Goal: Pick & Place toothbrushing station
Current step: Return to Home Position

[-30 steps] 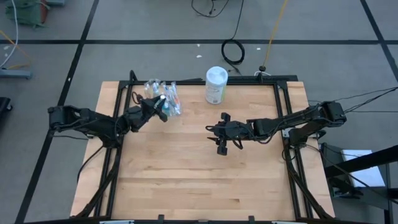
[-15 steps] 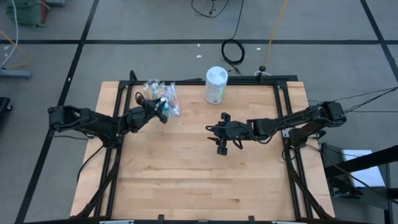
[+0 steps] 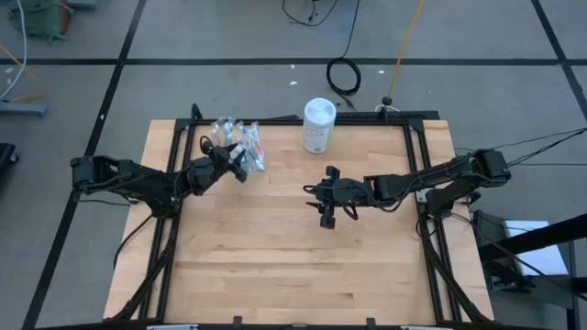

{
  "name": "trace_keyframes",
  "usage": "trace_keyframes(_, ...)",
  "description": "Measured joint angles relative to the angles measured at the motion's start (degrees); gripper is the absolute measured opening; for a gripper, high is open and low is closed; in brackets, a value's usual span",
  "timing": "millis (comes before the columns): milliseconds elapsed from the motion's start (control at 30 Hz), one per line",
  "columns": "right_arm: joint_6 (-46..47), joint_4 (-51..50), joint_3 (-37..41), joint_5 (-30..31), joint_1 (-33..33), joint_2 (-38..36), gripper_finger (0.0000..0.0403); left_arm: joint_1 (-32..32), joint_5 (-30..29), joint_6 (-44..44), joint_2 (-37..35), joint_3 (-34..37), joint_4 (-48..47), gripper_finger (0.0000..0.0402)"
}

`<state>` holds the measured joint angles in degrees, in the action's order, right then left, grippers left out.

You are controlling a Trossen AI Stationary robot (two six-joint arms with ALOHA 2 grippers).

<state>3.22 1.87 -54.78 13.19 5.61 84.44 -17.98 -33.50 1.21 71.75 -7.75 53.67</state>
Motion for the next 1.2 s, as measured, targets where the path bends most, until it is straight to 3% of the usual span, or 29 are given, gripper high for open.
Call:
trace_keyframes(367,-4.90,0.00,0.00,0.00,0.00,0.00,0.0157,0.70,0.34,2.24,-2.29,0.02,-0.01,0.0175)
trace_keyframes(533,-7.37,0.01,0.00,0.00,0.00,0.00,0.0157,3.04,0.47,1.92,-5.97,0.02,-4.78,0.0175)
trace_keyframes(900,-7.34,0.02,0.00,0.01,-0.02,0.00,0.0157,8.28,-0.37,-2.56,-19.28,-2.27,-25.38,0.0175)
trace_keyframes(1033,-7.34,0.02,0.00,0.01,-0.01,0.00,0.0157,10.14,-2.74,-6.14,-23.72,-7.03,-41.58,0.0175)
trace_keyframes(1200,-7.34,0.02,0.00,0.00,-0.02,0.00,0.0157,12.10,-1.56,-16.30,-25.83,-15.37,-63.12,0.0175)
